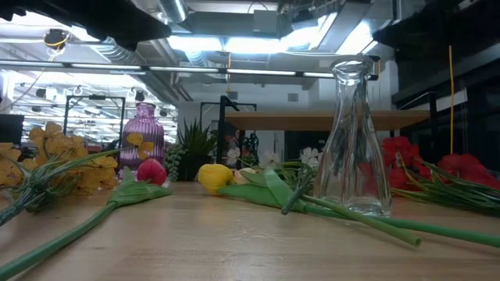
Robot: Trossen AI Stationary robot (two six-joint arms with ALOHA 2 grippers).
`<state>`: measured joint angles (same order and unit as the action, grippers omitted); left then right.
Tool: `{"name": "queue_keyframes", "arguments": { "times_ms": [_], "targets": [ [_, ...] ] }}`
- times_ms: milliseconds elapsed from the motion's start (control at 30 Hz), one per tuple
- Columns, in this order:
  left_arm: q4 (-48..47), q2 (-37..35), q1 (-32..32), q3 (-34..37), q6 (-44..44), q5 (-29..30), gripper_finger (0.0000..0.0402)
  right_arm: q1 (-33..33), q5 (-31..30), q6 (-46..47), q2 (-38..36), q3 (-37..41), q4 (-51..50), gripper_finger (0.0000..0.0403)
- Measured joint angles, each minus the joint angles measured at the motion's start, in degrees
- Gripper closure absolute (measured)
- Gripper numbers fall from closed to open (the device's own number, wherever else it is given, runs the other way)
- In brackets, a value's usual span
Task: Pick and place flowers into a vace then onto a shelf
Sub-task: Put the pink flower into the violet vase
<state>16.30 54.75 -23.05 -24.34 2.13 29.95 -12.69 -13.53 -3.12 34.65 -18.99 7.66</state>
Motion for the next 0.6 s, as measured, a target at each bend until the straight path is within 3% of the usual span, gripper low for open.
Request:
{"name": "queue_keyframes", "arguments": {
  "times_ms": [167,400,600],
  "targets": [
    [3.1,2.9,-0.2,0.0,0.1,0.5,0.0399,-2.5,-0.3,3.5,4.8,-4.2,-3.3,0.0396],
    [3.1,3.3,-0.2,0.0,0.1,0.5,0.0398,-10.3,-4.4,18.3,14.3,-11.8,-13.8,0.0401],
    [3.1,3.3,-0.2,0.0,0.1,0.5,0.0396,-19.0,-13.6,27.5,22.3,-16.3,-17.4,0.0401]
  ]
}}
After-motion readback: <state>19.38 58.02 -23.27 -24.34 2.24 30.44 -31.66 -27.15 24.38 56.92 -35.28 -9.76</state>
